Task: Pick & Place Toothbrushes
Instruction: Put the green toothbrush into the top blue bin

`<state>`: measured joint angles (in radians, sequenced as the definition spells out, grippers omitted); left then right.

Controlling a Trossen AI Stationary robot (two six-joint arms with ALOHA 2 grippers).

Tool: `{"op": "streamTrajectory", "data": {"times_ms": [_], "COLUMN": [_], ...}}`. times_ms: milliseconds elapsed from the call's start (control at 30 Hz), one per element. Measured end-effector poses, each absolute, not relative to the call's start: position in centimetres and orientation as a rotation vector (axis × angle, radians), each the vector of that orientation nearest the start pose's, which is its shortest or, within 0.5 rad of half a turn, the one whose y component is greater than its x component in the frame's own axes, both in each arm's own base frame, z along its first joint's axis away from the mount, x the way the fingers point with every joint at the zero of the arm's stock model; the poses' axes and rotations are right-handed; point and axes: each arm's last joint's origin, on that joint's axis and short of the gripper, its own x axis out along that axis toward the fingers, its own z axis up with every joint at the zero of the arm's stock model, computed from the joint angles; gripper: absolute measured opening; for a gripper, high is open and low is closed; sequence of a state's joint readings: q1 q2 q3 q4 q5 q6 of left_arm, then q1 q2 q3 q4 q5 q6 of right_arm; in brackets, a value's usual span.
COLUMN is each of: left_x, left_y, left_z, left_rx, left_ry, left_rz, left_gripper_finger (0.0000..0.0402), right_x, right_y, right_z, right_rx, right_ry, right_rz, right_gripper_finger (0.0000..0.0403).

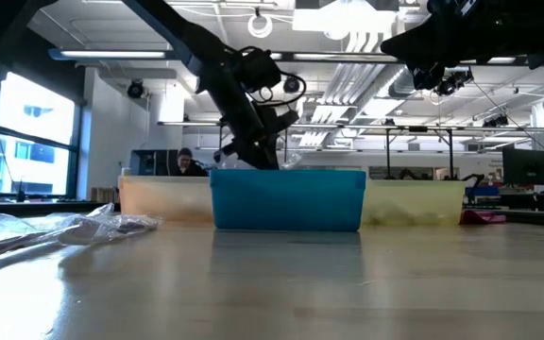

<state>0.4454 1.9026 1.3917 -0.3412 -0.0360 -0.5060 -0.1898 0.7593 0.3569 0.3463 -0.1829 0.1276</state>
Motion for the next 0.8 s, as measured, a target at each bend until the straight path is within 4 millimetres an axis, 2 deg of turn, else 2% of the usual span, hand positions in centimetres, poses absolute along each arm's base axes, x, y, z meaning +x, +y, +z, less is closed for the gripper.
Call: {"op": "streamTrajectory", "data": {"times_ms": [533,800], "left_x": [37.02,37.02], "left_y": [17.77,17.77], "left_z": [20.85,20.85], "left_rx": [-0.643,-0.643], "left_ry": [0.73,0.73], "left_rz": [0.662,0.662], "left_gripper_finger": [0.003,0.0096], "right_x": [17.14,17.14], "right_y": [-2.76,-2.76], "right_z": [23.91,23.91], "right_rx": [0.138,0.138], "right_ry": [0.054,0.054], "right_rz": [-0.011,-0.01], "right_gripper_finger": [0.0004,0.0004]}}
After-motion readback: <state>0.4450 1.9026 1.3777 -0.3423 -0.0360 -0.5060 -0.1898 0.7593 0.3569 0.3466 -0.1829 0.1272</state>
